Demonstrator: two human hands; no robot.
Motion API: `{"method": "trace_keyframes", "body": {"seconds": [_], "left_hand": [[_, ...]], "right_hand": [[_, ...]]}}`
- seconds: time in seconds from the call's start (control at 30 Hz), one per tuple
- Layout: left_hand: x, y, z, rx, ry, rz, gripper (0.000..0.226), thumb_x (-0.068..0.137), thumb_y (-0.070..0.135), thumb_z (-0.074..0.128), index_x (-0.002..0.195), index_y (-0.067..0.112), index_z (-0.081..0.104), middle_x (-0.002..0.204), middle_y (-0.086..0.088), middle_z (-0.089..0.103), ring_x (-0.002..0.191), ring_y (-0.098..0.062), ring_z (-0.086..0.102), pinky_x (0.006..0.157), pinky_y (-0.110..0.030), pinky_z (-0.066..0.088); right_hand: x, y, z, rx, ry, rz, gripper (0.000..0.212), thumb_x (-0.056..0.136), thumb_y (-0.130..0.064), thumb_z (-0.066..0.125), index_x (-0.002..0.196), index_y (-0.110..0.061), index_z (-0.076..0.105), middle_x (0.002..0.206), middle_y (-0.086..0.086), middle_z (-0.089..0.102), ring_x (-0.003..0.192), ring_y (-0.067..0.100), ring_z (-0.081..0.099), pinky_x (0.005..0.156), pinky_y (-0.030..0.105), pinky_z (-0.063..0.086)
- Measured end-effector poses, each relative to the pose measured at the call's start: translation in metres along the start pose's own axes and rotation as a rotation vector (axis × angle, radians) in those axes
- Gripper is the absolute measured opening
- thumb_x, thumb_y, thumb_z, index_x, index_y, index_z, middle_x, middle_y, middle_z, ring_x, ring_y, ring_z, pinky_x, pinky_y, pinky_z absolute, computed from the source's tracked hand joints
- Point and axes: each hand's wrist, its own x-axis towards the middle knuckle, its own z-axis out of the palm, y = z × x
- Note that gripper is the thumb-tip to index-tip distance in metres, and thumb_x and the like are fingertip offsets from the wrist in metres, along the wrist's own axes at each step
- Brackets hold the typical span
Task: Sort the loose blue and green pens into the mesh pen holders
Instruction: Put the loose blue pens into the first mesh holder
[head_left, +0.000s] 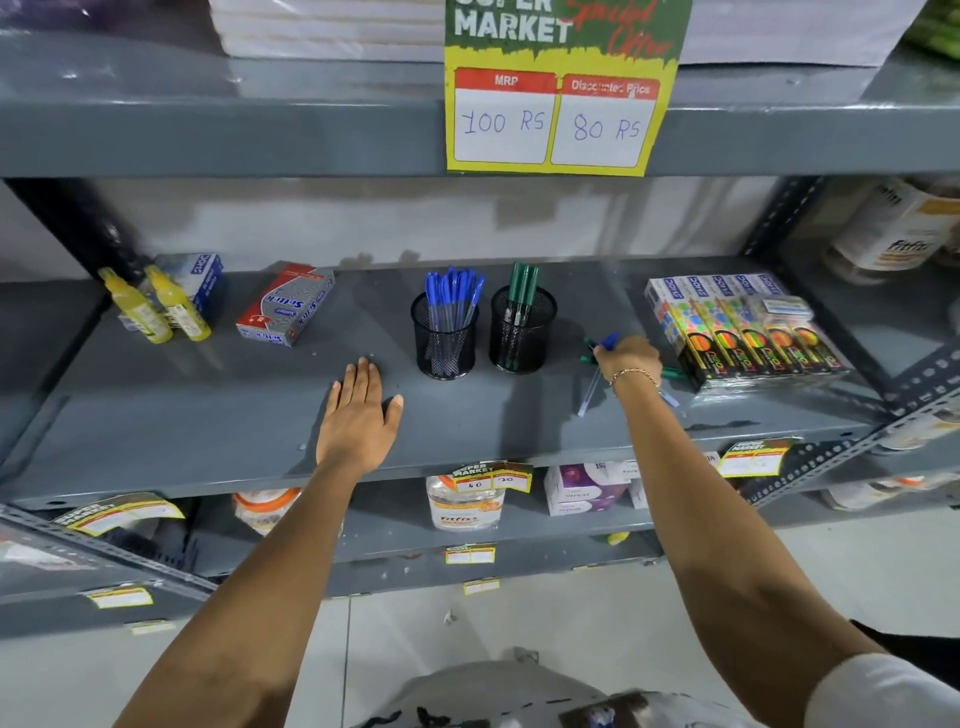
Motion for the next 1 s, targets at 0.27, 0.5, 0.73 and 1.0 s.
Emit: {"method": "trace_keyframes", "body": {"seconds": [0.27,0.5,0.73,1.0], "left_hand": [[0.0,0.0,0.0,0.008,0.004,0.004,0.068,0.098,0.049,0.012,0.151,0.008,0.0,0.161,-0.009,0.001,0.148,-0.022,-0.001,0.119,-0.036,-0.003],[0.001,0.0,-0.001,0.012,-0.02,0.001,0.067,0.098,0.047,0.011,0.15,0.007,-0.004,0.161,-0.009,-0.004,0.148,-0.022,-0.005,0.119,-0.036,-0.004],[0.0,0.0,-0.001,0.005,0.003,0.012,0.069,0.098,0.048,0.012,0.15,0.005,0.001,0.161,-0.01,-0.001,0.148,-0.023,-0.003,0.12,-0.036,-0.003],[0.001,0.0,0.0,0.0,0.011,0.006,0.069,0.098,0.048,0.013,0.151,0.006,0.001,0.161,-0.011,0.001,0.148,-0.024,-0.001,0.12,-0.036,-0.001]], "right_hand": [[-0.004,-0.007,-0.003,0.038,0.064,-0.033,0.03,0.089,-0.027,0.058,0.101,0.0,0.066,0.106,0.019,0.068,0.099,0.035,0.064,0.072,0.033,0.049],[-0.027,-0.068,-0.045,0.213,0.265,-0.306,0.034,0.091,-0.038,0.052,0.094,-0.008,0.068,0.101,0.015,0.07,0.097,0.033,0.064,0.071,0.026,0.041],[-0.066,-0.128,-0.025,0.439,0.276,-0.647,0.023,0.089,-0.035,0.059,0.091,-0.012,0.064,0.085,0.006,0.073,0.077,0.023,0.066,0.065,0.026,0.047],[-0.071,-0.129,0.05,0.205,-0.069,-0.616,0.024,0.088,-0.034,0.06,0.082,-0.012,0.068,0.083,0.007,0.072,0.081,0.024,0.066,0.07,0.027,0.049]]}}
